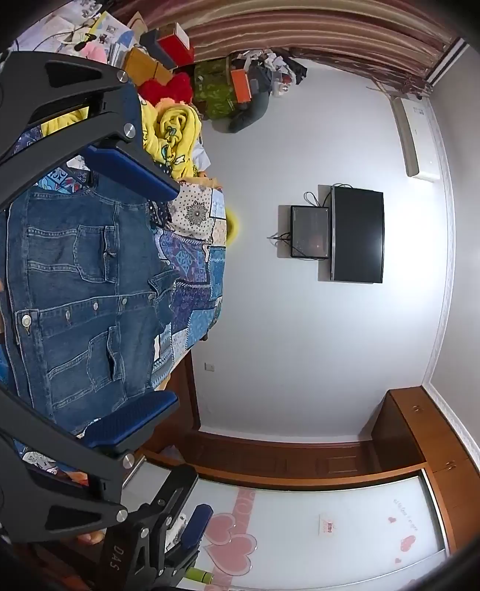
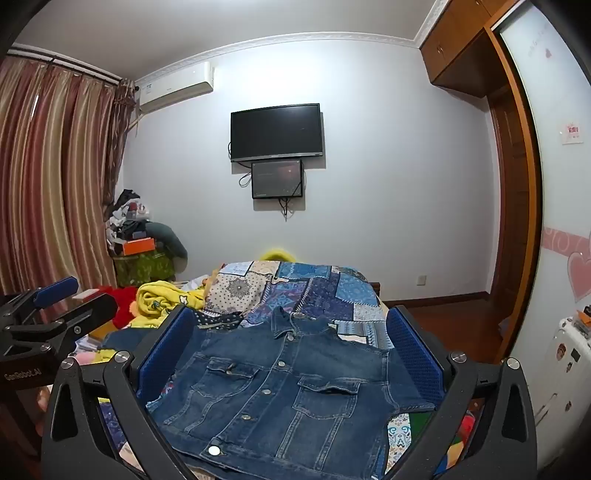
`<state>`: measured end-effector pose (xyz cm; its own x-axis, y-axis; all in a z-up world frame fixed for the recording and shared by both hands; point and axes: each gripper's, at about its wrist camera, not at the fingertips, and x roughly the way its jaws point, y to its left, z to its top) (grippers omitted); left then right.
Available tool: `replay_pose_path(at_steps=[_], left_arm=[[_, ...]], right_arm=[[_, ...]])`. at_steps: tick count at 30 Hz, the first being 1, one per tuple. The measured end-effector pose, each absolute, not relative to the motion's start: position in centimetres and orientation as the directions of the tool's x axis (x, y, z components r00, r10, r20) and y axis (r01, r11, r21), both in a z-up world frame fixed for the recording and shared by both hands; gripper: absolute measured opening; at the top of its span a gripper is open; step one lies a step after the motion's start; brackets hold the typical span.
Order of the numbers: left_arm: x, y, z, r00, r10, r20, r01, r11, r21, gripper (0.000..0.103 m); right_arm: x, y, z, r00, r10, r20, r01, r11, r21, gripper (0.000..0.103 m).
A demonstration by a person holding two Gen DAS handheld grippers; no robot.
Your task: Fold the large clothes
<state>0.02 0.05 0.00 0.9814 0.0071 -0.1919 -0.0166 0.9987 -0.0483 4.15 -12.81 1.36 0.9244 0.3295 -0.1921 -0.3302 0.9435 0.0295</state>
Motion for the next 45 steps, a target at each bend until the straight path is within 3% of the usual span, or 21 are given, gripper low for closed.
replay_pose_path(at_steps=[45], left_arm=[[0.41,0.13,-0.23,0.978,-0.001,-0.21,-0.009,0.999,-0.049,0.103]], right_arm=[[4.61,-12.94,0.89,0.923,0.326,-0.204,-0.325,0.945,0.042,0.103]])
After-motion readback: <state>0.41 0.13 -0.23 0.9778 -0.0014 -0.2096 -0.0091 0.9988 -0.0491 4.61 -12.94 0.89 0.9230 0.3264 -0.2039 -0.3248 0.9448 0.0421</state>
